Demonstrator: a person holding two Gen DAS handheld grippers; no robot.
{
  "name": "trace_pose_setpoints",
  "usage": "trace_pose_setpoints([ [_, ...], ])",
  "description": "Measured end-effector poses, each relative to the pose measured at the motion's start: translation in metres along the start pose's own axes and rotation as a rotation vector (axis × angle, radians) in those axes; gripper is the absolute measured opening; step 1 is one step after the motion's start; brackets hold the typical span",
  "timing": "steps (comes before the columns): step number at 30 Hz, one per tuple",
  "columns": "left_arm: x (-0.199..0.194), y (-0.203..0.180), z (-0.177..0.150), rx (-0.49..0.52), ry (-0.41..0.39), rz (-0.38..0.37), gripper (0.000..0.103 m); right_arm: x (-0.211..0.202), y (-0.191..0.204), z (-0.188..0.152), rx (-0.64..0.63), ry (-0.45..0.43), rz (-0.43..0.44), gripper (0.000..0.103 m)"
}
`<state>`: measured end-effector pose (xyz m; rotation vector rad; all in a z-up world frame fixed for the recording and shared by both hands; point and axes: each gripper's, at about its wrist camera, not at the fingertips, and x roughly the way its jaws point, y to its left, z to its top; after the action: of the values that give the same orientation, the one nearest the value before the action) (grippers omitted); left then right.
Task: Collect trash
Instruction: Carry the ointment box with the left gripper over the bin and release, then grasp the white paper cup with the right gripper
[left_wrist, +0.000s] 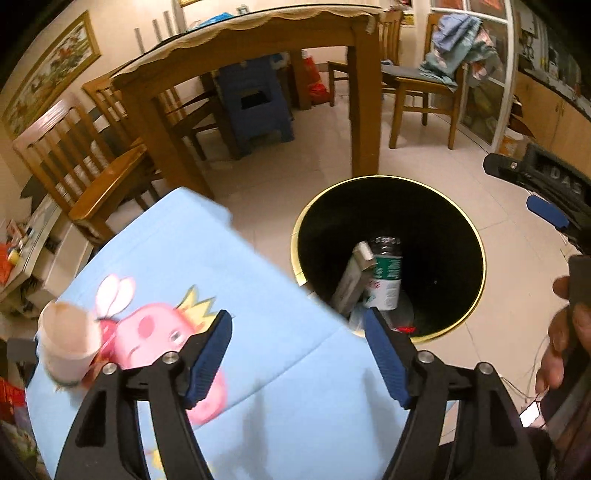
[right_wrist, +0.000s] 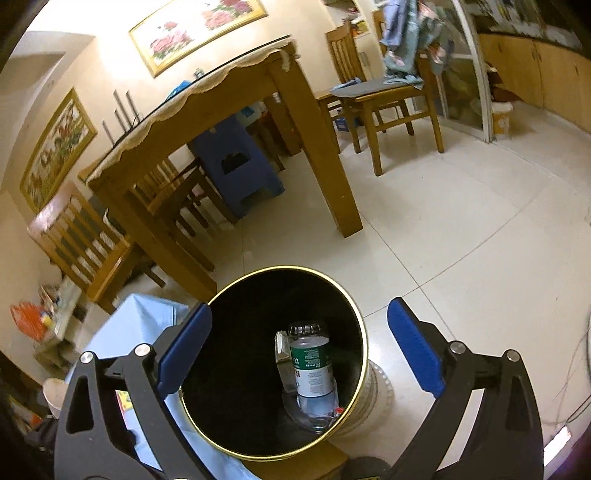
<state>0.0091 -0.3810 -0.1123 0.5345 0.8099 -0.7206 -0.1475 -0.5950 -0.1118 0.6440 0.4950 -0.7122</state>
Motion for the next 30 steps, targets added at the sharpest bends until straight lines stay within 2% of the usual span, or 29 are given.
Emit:
trace_pose_setpoints([
  [5, -0.023, 0.036, -0.046, -0.054, 0.011, 0.017, 0.079, 0.008, 0.048, -0.012, -0.181, 0.038, 0.037, 0.094],
  [9, -0.039, 0.074, -0.099, -0.113, 0.039, 0.039, 0.079, 0.014, 0.098, -0.035, -0.360, 0.099, 0.123, 0.094],
  [12, -0.051, 0.115, -0.140, -0.190, 0.062, 0.077, 0.081, 0.010, 0.149, -0.062, -0.482, 0.161, 0.238, 0.094],
  [16, -0.063, 0.170, -0.181, -0.304, 0.077, 0.137, 0.081, 0.000, 0.220, -0.102, -0.555, 0.245, 0.430, 0.094],
  [20, -0.075, 0.223, -0.212, -0.437, 0.080, 0.165, 0.081, -0.012, 0.306, -0.136, -0.688, 0.272, 0.541, 0.094],
  [22, -0.081, 0.240, -0.222, -0.482, 0.072, 0.167, 0.081, -0.020, 0.343, -0.146, -0.758, 0.246, 0.548, 0.095],
  [25, -0.086, 0.257, -0.236, -0.532, 0.063, 0.163, 0.081, -0.025, 0.392, -0.161, -0.855, 0.198, 0.501, 0.097],
  [30, -0.088, 0.269, -0.248, -0.568, 0.061, 0.148, 0.081, -0.010, 0.439, -0.198, -0.999, 0.179, 0.355, 0.097],
])
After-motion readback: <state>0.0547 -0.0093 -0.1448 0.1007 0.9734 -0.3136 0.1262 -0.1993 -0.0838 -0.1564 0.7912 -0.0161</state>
